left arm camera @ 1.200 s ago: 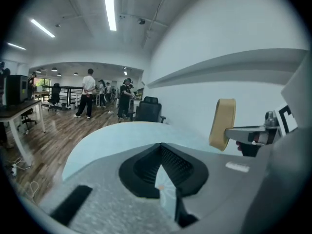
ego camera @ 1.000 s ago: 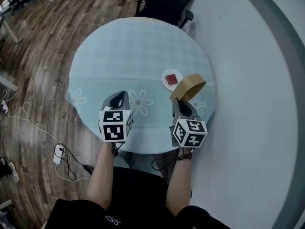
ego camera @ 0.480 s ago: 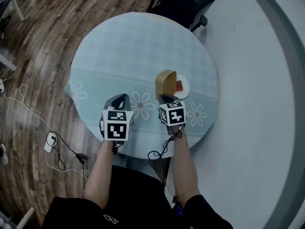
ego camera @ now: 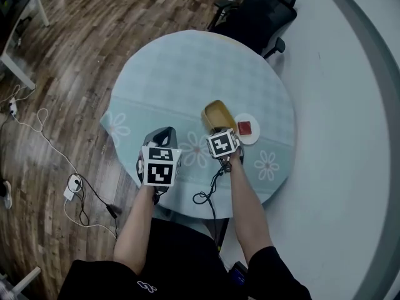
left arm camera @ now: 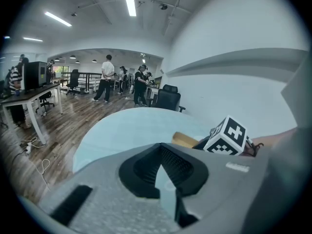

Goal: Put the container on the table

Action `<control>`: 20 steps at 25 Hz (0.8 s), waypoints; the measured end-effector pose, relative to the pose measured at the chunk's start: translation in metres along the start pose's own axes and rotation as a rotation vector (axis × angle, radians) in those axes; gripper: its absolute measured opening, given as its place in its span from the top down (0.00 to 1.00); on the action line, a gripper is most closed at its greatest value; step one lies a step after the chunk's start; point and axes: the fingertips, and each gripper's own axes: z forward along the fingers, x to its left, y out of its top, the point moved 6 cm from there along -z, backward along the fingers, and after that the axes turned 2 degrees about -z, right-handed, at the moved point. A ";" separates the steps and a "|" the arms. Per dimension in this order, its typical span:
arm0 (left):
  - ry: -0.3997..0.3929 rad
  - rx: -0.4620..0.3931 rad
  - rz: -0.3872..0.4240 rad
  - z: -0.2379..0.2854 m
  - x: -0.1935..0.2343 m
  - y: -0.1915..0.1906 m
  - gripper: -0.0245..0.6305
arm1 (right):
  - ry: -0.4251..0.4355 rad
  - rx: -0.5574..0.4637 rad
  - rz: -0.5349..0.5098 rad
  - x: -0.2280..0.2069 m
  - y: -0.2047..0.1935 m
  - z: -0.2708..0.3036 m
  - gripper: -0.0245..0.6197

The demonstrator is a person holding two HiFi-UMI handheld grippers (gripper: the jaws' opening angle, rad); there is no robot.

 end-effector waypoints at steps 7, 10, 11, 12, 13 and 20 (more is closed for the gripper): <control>-0.027 -0.044 0.025 0.001 -0.001 0.015 0.96 | -0.042 -0.328 0.164 -0.012 0.034 -0.051 0.82; -0.064 -0.127 0.050 -0.004 -0.016 0.041 0.96 | -0.128 -0.574 0.267 -0.033 0.060 -0.122 0.90; -0.084 -0.164 0.062 -0.008 -0.024 0.053 0.96 | -0.153 -0.652 0.293 -0.040 0.066 -0.149 0.94; -0.102 -0.202 0.075 -0.013 -0.031 0.064 0.96 | -0.172 -0.721 0.306 -0.043 0.071 -0.176 0.95; -0.118 -0.238 0.089 -0.018 -0.039 0.075 0.96 | -0.191 -0.783 0.310 -0.043 0.073 -0.201 0.95; -0.194 -0.409 0.194 -0.049 -0.087 0.120 0.96 | -0.316 -1.054 0.506 -0.039 0.030 -0.300 0.95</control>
